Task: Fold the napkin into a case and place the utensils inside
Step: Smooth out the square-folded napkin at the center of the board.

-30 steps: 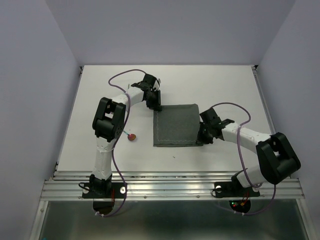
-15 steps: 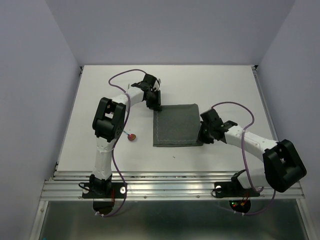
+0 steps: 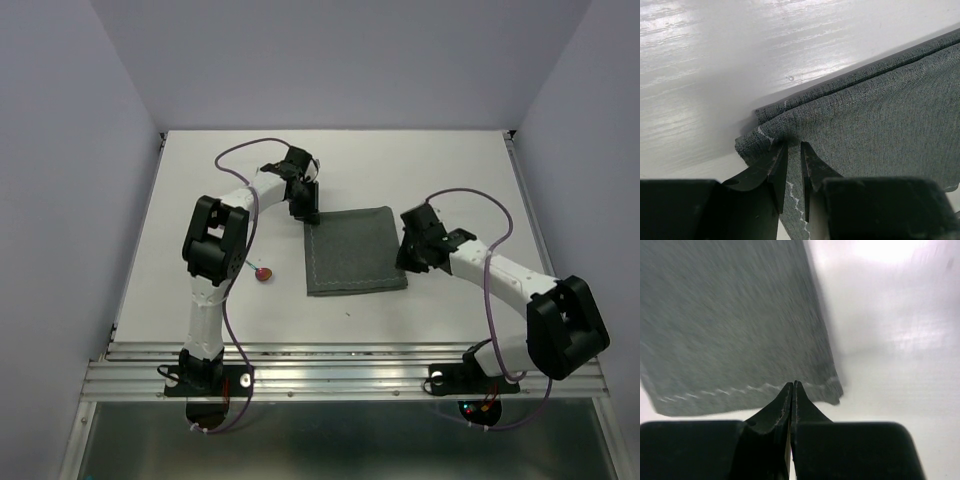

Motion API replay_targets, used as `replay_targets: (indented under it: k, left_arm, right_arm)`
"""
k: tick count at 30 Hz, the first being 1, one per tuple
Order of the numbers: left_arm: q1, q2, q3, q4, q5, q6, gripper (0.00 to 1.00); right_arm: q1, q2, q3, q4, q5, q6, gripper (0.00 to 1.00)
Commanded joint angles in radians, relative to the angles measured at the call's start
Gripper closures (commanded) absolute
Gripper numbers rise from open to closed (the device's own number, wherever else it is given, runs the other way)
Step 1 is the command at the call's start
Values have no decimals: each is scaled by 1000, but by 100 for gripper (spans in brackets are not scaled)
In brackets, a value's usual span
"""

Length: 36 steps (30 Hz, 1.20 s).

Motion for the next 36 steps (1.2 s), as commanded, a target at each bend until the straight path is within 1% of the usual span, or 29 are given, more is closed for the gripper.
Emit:
replay_targets:
  k: [1,3,6,7,8,10,11,14,18,23,28,30,32,34,36]
  left_arm:
    - [-4,-63,48,-47,-13,30,71]
    - [-4,-60,32,-39,-15,31,71]
    - [-4,-54,20,-28,-13,31,71]
    - [-4,-51,19,-25,-13,31,71]
    - [-4,-44,17,-24,-13,33,71]
    - [-4,-37,17,-24,-12,33,71]
    - [-4,-29,17,-21,-12,33,71]
    - [-4,-20,19,-21,-7,36,71]
    - [-4,-14,25,-24,-7,41,71]
    - [-4,-9,23,-28,-7,50,71]
    - [-4,-11,16,-39,2,58,71]
    - [-4,-34,14,-38,7,55,71]
    - [-4,-70,26,-39,7,48,71]
    - [-4,-98,46,-54,4,47,71]
    - [-4,-139,72,-67,-7,45,67]
  right_arm:
    - [-60,61,187,39,54,-76,99]
    - [-74,110,271,82,28,-107,99]
    - [-132,289,398,105,-30,-119,99]
    - [-133,290,428,113,-48,-118,99]
    - [-155,357,454,123,-90,-118,99]
    - [-165,423,506,148,-116,-119,99]
    - [-180,490,564,149,-133,-121,99]
    - [-191,569,650,154,-137,-127,99]
    - [-200,682,707,154,-125,-124,99]
    - [-200,727,704,154,-88,-125,99]
    - [-200,736,725,154,-139,-185,99]
    - [-200,695,725,160,-203,-202,99]
    - [-200,628,715,171,-228,-208,99]
    - [-191,577,704,169,-225,-211,98]
    - [-162,507,683,153,-214,-225,95]
